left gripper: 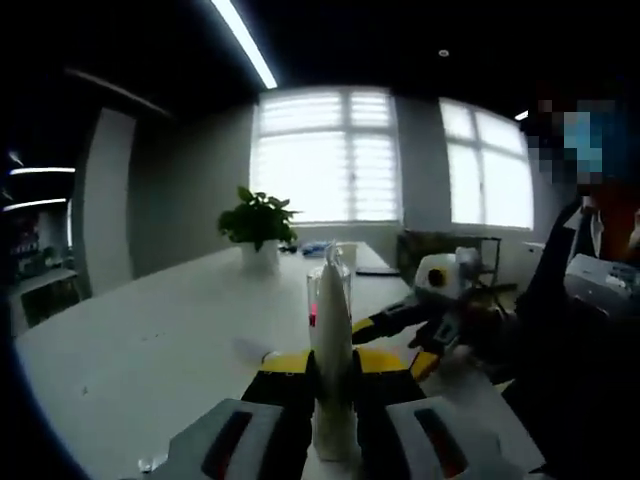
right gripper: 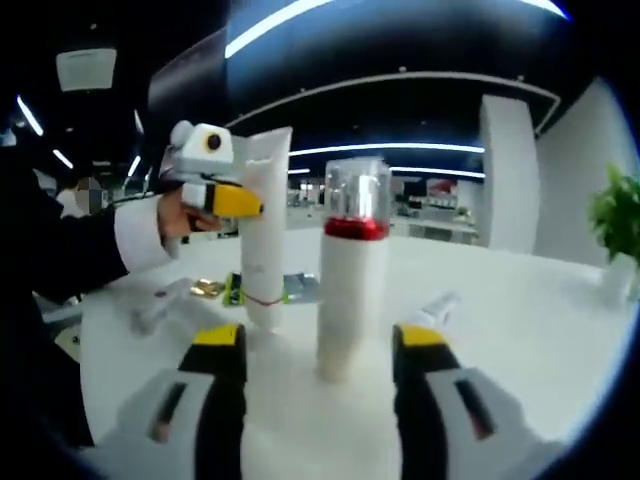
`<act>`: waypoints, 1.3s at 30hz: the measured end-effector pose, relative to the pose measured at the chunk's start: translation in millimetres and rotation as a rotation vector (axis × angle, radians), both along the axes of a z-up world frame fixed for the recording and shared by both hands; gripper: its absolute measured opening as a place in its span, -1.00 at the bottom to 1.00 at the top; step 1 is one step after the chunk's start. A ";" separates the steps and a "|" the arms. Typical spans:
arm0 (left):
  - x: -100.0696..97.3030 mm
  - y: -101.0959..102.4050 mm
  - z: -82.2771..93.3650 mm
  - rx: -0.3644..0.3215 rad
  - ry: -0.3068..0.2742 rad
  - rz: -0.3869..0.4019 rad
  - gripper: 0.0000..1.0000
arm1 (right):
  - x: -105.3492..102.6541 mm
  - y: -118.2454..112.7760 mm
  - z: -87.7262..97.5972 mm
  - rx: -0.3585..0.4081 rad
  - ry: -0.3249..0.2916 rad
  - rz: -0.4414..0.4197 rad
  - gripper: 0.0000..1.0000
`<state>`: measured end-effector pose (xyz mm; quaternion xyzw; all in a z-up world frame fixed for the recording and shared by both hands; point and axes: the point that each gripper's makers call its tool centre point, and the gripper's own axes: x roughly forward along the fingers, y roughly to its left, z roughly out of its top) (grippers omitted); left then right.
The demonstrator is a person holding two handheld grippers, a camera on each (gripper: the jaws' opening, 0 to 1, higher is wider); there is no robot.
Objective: Arrange the skincare products in the storage area until every visible bottle or jar stands upright without overlapping.
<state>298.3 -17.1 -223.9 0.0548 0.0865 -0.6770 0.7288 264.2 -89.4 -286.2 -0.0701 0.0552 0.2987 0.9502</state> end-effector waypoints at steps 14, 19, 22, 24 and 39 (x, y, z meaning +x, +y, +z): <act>1.6 -7.7 -7.9 -0.022 0.015 -0.031 -0.74 | -15.5 2.9 8.5 0.069 -0.022 0.009 0.83; 4.5 -10.6 -12.0 -0.026 0.011 -0.042 -0.74 | -19.9 7.0 9.7 0.125 -0.065 0.019 1.00; 5.0 -10.8 -12.5 -0.043 0.011 -0.050 -0.74 | -23.4 11.1 8.5 0.146 -0.061 0.038 1.00; 7.3 -11.1 -12.4 -0.054 0.015 -0.047 -0.74 | -24.1 13.0 8.4 0.145 -0.066 0.045 1.00; 6.0 -17.8 -10.5 -0.098 0.011 -0.049 -0.74 | -21.9 3.5 3.5 0.129 -0.060 0.020 1.00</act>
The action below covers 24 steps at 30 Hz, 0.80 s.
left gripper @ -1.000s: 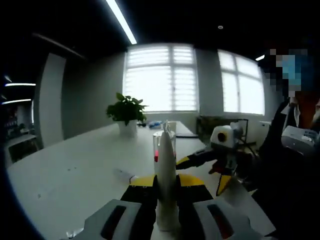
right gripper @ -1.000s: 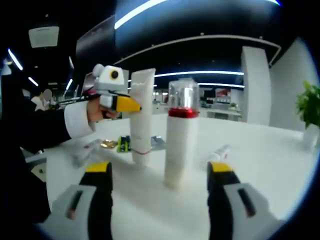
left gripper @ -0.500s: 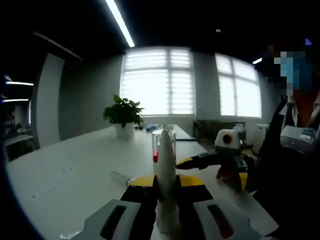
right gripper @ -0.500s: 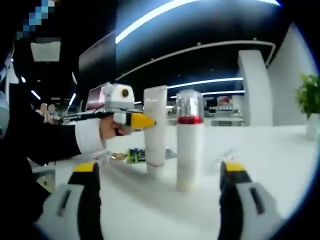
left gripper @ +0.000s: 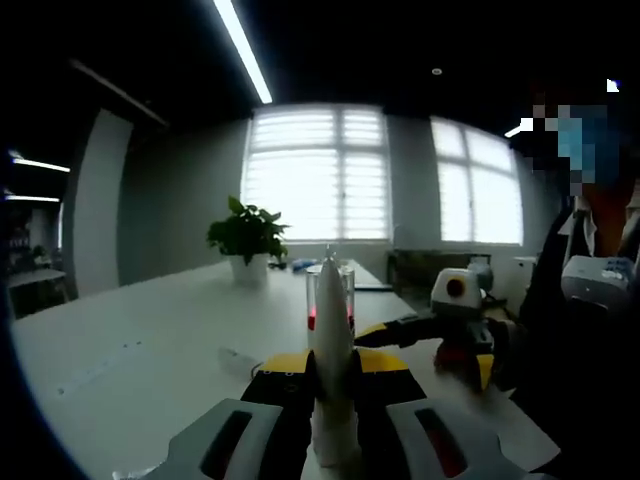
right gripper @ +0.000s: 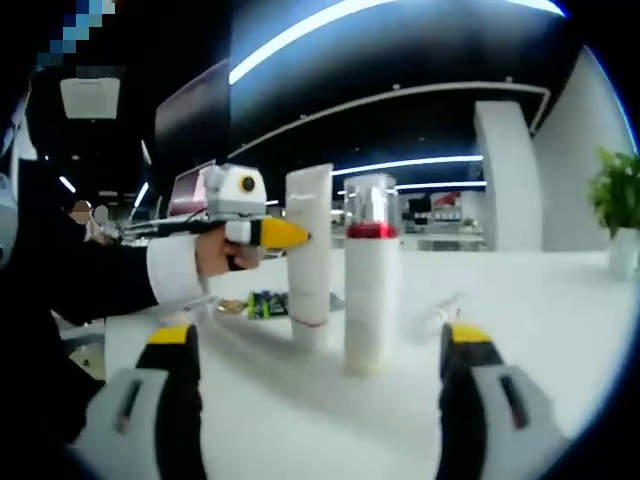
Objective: Arrange the skincare products in the storage area until every visible bottle or jar stands upright without overlapping.
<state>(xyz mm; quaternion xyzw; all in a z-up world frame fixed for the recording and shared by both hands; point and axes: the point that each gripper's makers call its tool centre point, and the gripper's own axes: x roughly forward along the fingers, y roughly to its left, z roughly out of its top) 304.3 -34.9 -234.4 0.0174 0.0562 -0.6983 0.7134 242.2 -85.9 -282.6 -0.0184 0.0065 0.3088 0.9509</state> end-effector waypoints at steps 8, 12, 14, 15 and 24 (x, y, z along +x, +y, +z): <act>0.5 1.9 0.8 -0.010 0.006 0.000 -0.73 | -1.3 -0.3 4.9 0.003 0.003 -0.002 1.00; -1.1 1.8 1.0 -0.015 0.005 -0.003 -0.73 | -1.5 -1.5 7.0 0.004 -0.001 -0.007 1.00; -1.6 1.5 0.8 -0.014 0.005 -0.002 -0.73 | -1.8 -1.7 7.6 0.003 -0.002 -0.009 1.00; -1.6 1.3 0.8 -0.014 0.003 -0.002 -0.73 | -2.0 -1.8 7.9 0.002 -0.003 -0.010 1.00; 2.9 2.3 2.1 -0.025 -0.022 0.009 -0.69 | -0.5 -3.8 7.7 0.009 0.005 -0.021 1.00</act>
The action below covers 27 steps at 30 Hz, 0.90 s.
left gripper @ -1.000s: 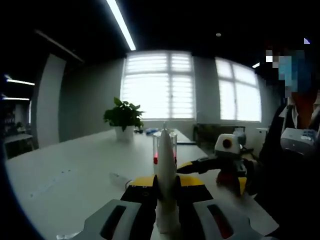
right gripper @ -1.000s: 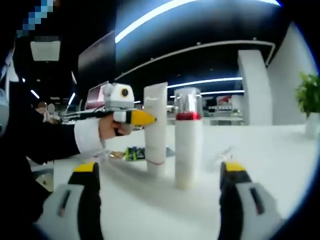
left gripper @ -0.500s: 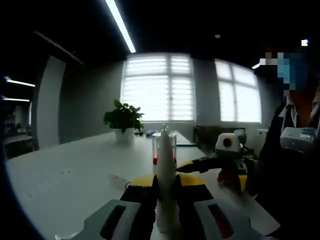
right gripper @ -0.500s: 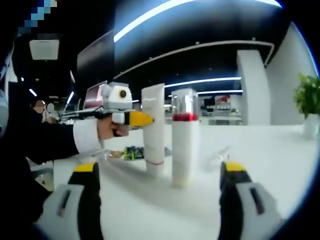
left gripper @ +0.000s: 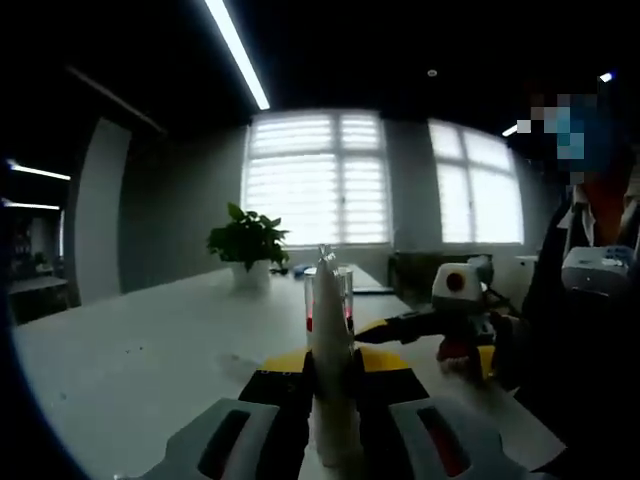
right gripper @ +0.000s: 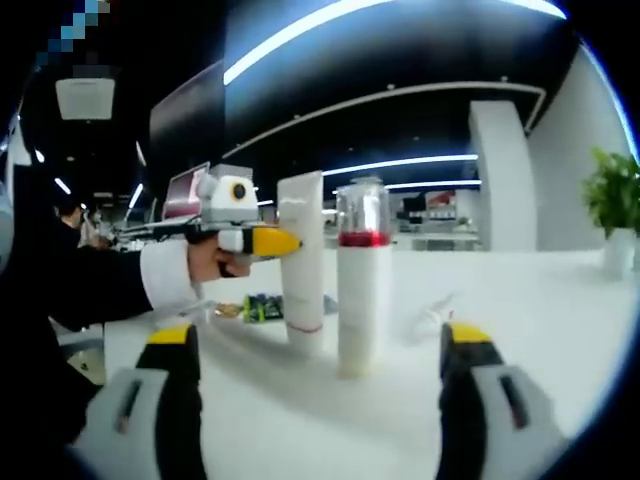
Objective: Arrange the skincare products in the storage area until every visible bottle or jar stands upright without overlapping.
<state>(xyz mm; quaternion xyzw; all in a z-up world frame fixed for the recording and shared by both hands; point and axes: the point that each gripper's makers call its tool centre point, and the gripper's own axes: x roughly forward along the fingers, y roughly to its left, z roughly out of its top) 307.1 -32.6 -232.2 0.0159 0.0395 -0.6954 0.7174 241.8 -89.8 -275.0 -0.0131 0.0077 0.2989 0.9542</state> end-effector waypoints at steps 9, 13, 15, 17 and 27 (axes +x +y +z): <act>6.2 10.1 12.8 -0.030 -0.018 0.040 -0.37 | 3.9 -0.1 -1.4 0.012 0.013 -0.004 1.00; 4.0 12.2 8.6 0.001 -0.031 0.061 -0.24 | 5.1 -0.1 -1.9 0.000 0.018 -0.007 1.00; 3.1 14.3 6.8 0.019 -0.035 0.072 -0.24 | 5.9 1.3 -2.3 -0.008 0.024 -0.004 1.00; 1.1 16.9 8.6 0.019 -0.039 0.081 -0.18 | 6.9 1.9 -2.0 -0.020 0.028 -0.004 1.00; -9.6 37.9 2.1 0.030 0.033 0.207 0.07 | 11.9 -7.3 -1.6 -0.069 0.041 -0.007 0.98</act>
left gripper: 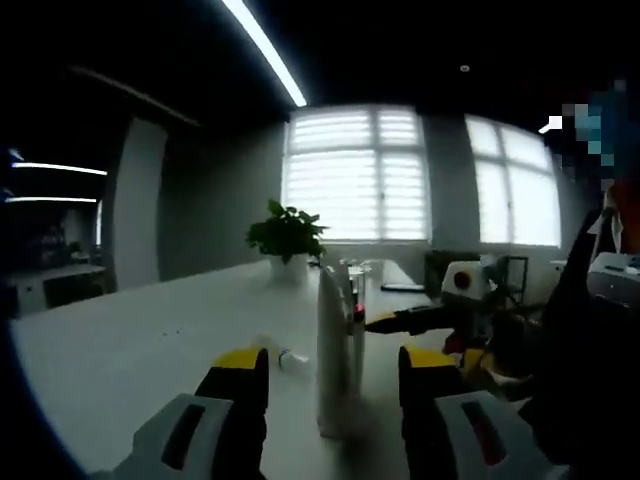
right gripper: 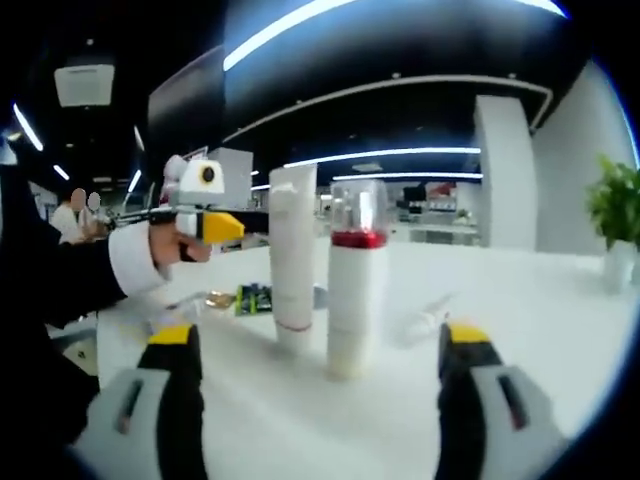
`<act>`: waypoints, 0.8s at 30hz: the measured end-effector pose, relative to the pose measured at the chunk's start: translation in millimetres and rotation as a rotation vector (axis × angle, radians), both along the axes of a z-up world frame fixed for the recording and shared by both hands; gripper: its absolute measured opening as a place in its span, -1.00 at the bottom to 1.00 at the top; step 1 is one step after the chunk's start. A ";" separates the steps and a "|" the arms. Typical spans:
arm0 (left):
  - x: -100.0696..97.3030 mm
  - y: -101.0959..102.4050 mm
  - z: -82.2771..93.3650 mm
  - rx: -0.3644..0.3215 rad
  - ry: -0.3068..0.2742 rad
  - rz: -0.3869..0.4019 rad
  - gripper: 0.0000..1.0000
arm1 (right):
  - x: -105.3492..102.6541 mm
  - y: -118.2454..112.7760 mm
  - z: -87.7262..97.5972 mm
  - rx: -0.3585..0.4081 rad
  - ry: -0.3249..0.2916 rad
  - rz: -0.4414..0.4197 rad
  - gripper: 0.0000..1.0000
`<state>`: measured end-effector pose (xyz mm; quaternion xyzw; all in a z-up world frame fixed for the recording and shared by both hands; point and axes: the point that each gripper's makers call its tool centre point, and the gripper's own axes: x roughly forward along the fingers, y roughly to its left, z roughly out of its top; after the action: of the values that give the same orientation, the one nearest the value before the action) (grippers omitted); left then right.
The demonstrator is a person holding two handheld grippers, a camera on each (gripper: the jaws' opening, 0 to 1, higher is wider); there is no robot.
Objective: Arrange the skincare products in the storage area until every visible bottle or jar stands upright without overlapping.
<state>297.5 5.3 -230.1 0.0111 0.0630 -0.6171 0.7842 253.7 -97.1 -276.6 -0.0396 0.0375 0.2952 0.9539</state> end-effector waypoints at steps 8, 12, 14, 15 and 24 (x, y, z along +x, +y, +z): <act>-14.1 22.7 -11.0 -0.006 0.028 0.119 0.51 | 3.3 -15.0 -1.8 0.000 0.016 -0.022 0.99; -17.6 38.3 -15.2 -0.033 0.056 0.188 0.69 | 4.3 -22.4 -2.7 -0.005 0.018 -0.031 0.99; -18.7 45.2 -17.5 -0.045 0.060 0.210 0.78 | 4.2 -24.1 -0.6 -0.005 0.008 -0.027 0.99; -18.0 47.4 -18.1 -0.049 0.056 0.221 0.82 | 4.2 -23.9 0.6 -0.005 0.004 -0.025 0.99; -18.1 73.6 -32.4 -0.072 0.066 0.324 0.99 | 7.2 -24.5 4.0 -0.037 -0.008 -0.011 0.97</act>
<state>279.4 79.0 -262.5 -0.0475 0.0675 -0.4845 0.8709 260.9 -121.6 -272.6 -0.0580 0.0395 0.2891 0.9547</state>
